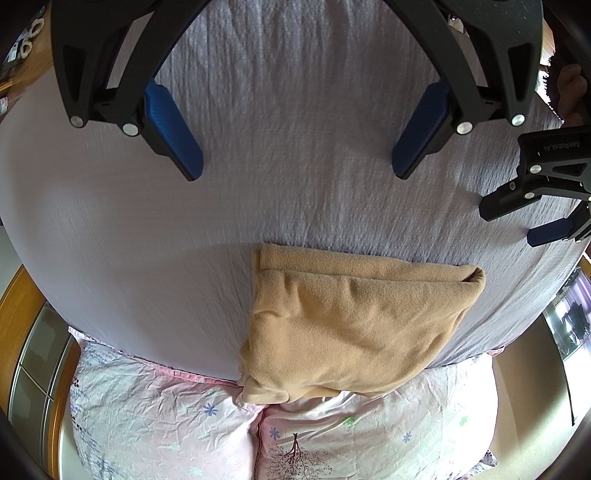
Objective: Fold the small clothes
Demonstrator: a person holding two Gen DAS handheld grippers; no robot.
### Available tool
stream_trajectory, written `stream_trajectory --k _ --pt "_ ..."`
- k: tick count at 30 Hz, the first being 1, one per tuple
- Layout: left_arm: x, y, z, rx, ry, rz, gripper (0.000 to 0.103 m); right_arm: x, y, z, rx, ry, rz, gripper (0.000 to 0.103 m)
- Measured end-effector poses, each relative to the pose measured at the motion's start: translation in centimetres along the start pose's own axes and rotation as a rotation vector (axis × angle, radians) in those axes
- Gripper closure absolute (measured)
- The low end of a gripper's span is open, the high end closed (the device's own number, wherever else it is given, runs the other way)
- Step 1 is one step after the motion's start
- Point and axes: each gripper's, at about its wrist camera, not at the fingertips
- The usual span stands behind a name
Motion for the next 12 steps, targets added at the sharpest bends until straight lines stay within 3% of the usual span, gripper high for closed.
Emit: stream_trajectory --k 12 --pt "-0.15 0.27 -0.05 0.000 -0.004 0.004 0.001 0.08 -0.08 -0.02 0.000 0.001 -0.004 0.002"
Point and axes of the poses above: each gripper's, at about its wrist camera, not at the fingertips, and z roughly against the way its jaws point, x to its left, y to its underside, and after that the axes turned 14 degrees about x, right-handed
